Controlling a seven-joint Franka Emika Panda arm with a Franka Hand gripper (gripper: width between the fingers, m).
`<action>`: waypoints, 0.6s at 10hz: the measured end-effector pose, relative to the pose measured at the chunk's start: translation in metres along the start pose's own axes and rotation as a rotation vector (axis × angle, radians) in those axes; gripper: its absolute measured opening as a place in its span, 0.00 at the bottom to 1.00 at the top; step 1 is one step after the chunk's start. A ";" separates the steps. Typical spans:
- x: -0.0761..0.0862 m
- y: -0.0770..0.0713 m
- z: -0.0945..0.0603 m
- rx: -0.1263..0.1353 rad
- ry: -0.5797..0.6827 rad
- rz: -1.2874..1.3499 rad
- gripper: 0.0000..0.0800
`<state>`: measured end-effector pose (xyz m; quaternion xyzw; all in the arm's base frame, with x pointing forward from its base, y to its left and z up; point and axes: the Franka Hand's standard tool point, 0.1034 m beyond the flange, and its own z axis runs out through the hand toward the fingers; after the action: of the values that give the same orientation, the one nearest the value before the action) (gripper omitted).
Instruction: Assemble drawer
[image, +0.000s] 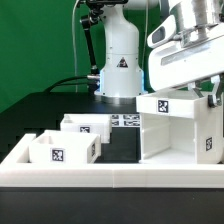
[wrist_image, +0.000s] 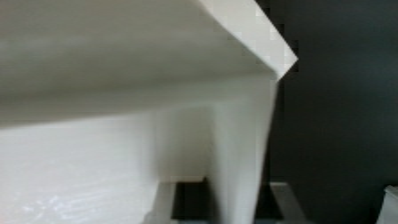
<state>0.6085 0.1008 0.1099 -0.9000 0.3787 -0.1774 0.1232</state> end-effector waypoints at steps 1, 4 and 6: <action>0.001 -0.001 -0.001 0.005 0.002 0.059 0.08; 0.008 -0.002 0.000 0.002 -0.005 0.290 0.08; 0.010 -0.002 -0.001 0.008 -0.001 0.376 0.08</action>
Offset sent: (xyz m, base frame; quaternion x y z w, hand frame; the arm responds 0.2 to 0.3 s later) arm 0.0117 -0.0106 -0.0155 -0.0712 -0.0186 0.2849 0.9557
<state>0.6161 0.0954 0.1136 -0.8129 0.5395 -0.1524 0.1578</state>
